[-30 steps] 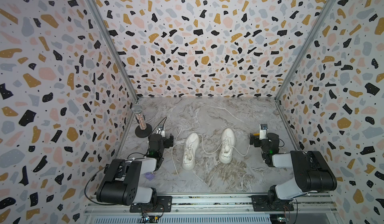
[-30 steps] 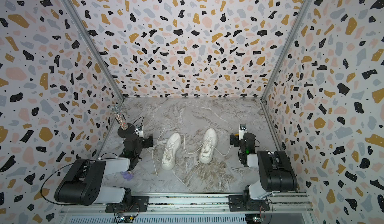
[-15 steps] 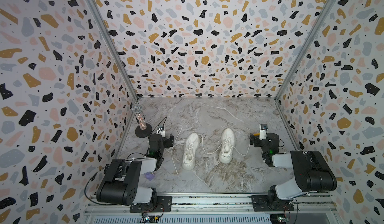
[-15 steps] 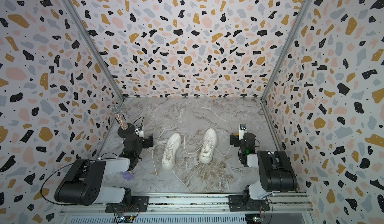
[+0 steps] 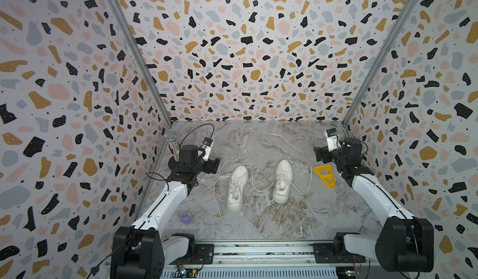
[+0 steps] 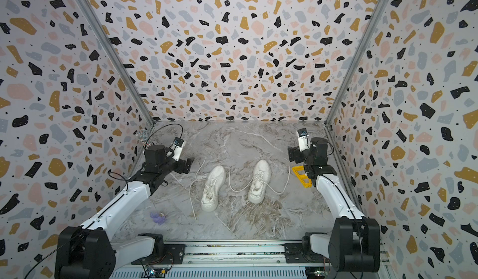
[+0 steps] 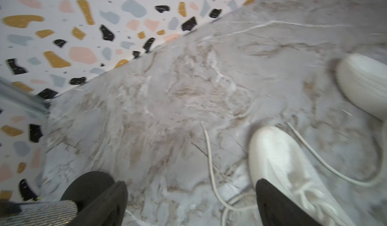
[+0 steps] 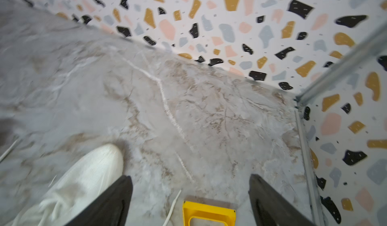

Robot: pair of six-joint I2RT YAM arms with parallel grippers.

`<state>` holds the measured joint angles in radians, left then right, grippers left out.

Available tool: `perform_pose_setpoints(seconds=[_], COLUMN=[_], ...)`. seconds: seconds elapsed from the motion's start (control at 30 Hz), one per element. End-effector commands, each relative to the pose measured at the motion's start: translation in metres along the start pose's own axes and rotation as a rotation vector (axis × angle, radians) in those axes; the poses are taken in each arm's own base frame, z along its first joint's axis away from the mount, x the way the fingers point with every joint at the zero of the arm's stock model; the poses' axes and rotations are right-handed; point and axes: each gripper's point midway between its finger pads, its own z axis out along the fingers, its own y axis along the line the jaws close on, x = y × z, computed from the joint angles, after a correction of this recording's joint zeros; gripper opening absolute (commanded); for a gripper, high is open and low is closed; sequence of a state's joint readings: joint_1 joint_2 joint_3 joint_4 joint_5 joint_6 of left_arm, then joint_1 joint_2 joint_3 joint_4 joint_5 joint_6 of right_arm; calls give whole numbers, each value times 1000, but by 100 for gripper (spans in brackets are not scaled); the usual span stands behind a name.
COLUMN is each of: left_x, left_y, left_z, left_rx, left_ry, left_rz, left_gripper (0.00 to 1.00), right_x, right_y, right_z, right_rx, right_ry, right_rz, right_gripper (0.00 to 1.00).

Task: Tie the shoes
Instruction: Move the shoe to the center of the board.

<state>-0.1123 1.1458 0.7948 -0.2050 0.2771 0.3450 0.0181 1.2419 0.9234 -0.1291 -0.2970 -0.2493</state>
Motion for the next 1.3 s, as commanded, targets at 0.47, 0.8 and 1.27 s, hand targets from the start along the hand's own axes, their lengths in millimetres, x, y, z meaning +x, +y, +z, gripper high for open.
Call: perform_pose_setpoints(seconds=[0.47,0.8,1.27], left_x=[89,124,134], left_y=[-91,-92,-124], left_z=[-50,-44,-15], left_rx=[507,539,672], left_ry=[435,557,630], left_rz=[239,375,506], left_gripper=[87,88,84], right_x=[94,104,118], right_y=[159,184,126], right_z=[-20,16,37], right_rx=[-591,-652,-360], right_ry=[519,636,755], right_rz=[-226,-109,-200], right_gripper=[74,55,0])
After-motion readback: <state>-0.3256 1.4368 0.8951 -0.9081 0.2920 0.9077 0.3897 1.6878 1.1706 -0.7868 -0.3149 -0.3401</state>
